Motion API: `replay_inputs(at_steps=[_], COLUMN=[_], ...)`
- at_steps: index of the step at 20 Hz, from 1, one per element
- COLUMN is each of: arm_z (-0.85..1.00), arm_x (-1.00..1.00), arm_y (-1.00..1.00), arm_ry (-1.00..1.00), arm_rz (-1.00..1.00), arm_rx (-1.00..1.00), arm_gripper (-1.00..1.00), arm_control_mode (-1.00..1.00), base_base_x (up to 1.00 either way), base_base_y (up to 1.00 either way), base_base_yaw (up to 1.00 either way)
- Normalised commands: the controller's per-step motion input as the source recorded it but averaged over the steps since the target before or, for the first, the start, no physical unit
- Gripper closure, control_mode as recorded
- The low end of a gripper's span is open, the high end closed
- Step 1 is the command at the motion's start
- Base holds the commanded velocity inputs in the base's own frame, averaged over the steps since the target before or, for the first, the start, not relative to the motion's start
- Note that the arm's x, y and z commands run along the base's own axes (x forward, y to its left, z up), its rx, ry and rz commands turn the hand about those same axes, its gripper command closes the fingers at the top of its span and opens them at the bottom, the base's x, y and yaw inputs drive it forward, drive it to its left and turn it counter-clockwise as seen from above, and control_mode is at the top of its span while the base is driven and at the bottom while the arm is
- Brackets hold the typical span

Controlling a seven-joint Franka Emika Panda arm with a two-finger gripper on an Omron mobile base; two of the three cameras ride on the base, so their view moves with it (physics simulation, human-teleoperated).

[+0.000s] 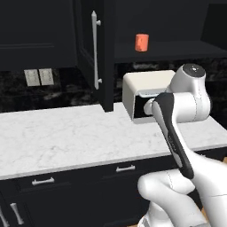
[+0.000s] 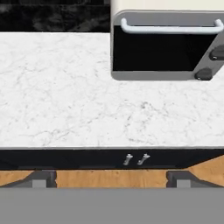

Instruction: Gather all objects into one cabinet and sort the glasses and bowls to opposite sides.

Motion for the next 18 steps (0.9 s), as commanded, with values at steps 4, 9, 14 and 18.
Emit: replay_inputs(at_steps=[4, 9, 14, 18], arm_z=[0.00, 1.00, 1.00, 0.89], arm_x=[0.00, 0.67, 0.99, 1.00], arm_y=[0.00, 0.00, 0.01, 0.00], arm_ry=[0.00, -0.22, -0.30, -0.25], arm_rz=[0.00, -0.04, -0.01, -0.04], arm_rx=[0.00, 0.02, 0.00, 0.01], arm_gripper=[-1.00, -1.00, -1.00, -1.00], arm_control_mode=[1.00, -1.00, -1.00, -1.00], base_base_x=[0.30, 0.00, 0.00, 0.00], base_base_y=[-0.04, 0.00, 0.00, 0.00], base_base_yaw=[-0.22, 0.00, 0.00, 0.00])
